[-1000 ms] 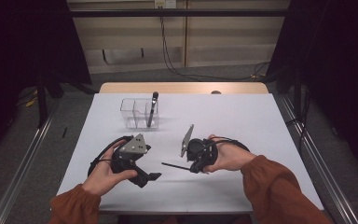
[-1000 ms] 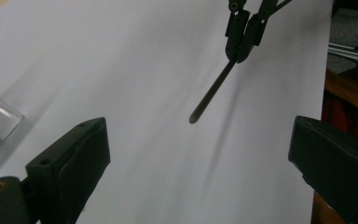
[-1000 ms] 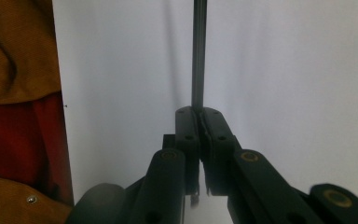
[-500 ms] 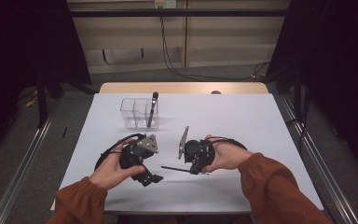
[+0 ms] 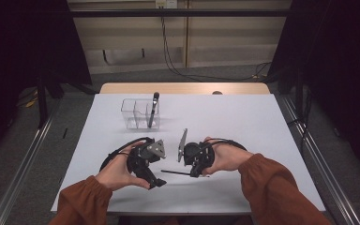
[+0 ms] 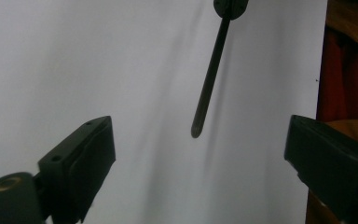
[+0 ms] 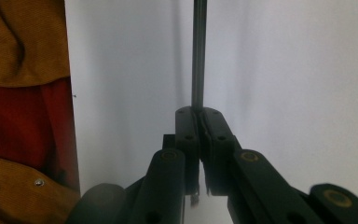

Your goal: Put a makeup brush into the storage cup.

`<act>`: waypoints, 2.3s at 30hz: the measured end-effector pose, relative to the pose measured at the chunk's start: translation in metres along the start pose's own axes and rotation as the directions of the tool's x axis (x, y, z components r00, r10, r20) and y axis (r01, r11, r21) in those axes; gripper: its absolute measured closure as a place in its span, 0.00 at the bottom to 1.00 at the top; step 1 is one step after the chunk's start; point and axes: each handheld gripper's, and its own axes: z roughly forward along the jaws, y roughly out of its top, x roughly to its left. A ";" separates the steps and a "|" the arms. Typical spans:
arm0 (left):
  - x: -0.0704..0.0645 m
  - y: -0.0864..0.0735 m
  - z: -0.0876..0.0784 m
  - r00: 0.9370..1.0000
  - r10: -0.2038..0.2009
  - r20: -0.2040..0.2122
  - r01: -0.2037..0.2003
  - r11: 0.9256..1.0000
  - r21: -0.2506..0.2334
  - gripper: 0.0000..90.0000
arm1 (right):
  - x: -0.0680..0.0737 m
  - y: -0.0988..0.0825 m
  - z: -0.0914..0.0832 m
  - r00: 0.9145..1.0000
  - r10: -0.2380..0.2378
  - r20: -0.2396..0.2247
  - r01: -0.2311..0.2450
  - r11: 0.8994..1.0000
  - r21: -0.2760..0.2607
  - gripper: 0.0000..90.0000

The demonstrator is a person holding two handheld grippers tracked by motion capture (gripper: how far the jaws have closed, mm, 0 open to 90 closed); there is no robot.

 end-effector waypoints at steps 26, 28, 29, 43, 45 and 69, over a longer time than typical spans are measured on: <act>0.002 0.006 0.009 0.999 0.029 0.024 -0.030 1.000 0.007 0.73 | 0.004 0.001 0.001 1.000 -0.022 0.001 0.022 0.999 -0.025 0.96; 0.002 0.007 0.010 0.999 0.030 0.039 -0.031 0.999 0.013 0.77 | 0.004 0.001 0.001 1.000 -0.027 0.004 0.027 0.999 -0.020 0.96; 0.002 0.007 0.011 0.999 0.029 0.039 -0.029 0.999 0.013 0.77 | 0.005 0.001 0.002 1.000 -0.026 0.007 0.026 0.999 -0.027 0.96; 0.004 0.008 0.016 0.997 0.021 0.073 -0.021 1.000 0.009 0.89 | 0.003 -0.002 0.001 1.000 -0.022 0.018 0.023 0.998 -0.054 0.96; 0.003 0.008 0.017 0.997 0.019 0.074 -0.020 1.000 0.011 0.89 | 0.003 -0.002 0.001 1.000 -0.023 0.014 0.024 0.999 -0.047 0.96; 0.003 0.007 0.017 0.994 0.020 0.109 -0.020 1.000 0.005 0.95 | 0.000 -0.006 0.001 1.000 -0.010 0.012 0.011 0.996 -0.088 0.87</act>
